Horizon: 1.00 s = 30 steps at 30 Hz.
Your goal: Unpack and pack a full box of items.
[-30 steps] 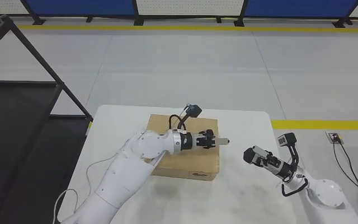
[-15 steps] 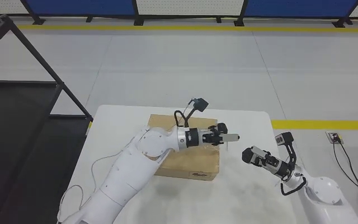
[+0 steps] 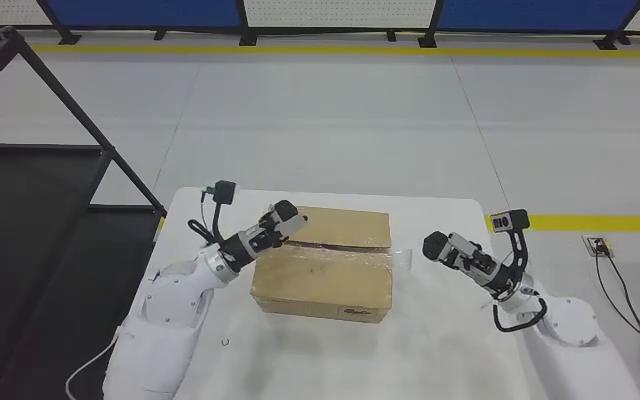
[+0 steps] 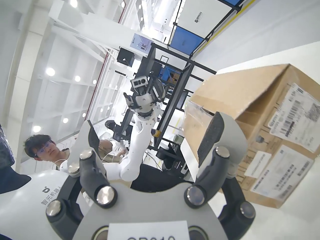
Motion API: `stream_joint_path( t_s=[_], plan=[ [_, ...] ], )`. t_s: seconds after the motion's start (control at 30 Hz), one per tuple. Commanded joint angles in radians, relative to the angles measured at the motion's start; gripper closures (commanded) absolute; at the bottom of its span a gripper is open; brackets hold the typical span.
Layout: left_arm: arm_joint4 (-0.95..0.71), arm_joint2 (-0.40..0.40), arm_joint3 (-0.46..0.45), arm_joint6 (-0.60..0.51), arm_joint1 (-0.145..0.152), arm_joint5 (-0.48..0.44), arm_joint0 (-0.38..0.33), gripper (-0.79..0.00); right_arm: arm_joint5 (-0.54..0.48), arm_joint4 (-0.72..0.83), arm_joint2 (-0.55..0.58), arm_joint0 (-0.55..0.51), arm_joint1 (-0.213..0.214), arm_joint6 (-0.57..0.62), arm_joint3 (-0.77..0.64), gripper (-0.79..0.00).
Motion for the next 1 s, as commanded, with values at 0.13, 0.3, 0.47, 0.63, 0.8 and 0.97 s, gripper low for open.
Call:
stream_joint_path(
  t_s=[0.13, 0.3, 0.47, 0.63, 0.8, 0.97],
  plan=[
    [-0.038, -0.04, -0.011, -0.007, 0.013, 0.007, 0.074, -0.785, 0.049, -0.052, -0.042, 0.015, -0.002, 0.026, -0.074, -0.785],
    [-0.061, -0.025, 0.045, -0.006, 0.015, 0.006, 0.053, -0.785, 0.142, -0.178, -0.15, 0.1, -0.023, -0.093, -0.048, -0.785],
    [-0.05, -0.007, 0.094, -0.006, 0.017, 0.009, 0.024, -0.785, 0.217, -0.299, -0.245, 0.166, -0.045, -0.209, -0.015, -0.785],
    [-0.06, -0.002, 0.12, -0.006, 0.02, 0.002, 0.01, -0.785, 0.29, -0.403, -0.315, 0.223, -0.065, -0.304, 0.02, -0.785],
    [-0.072, -0.004, 0.123, -0.01, 0.025, -0.003, 0.009, -0.785, 0.379, -0.463, -0.374, 0.28, -0.084, -0.325, 0.064, -0.785],
    [-0.076, -0.014, 0.118, 0.002, 0.031, -0.004, 0.011, -0.785, 0.46, -0.471, -0.405, 0.337, -0.096, -0.263, 0.111, -0.785]
  ],
)
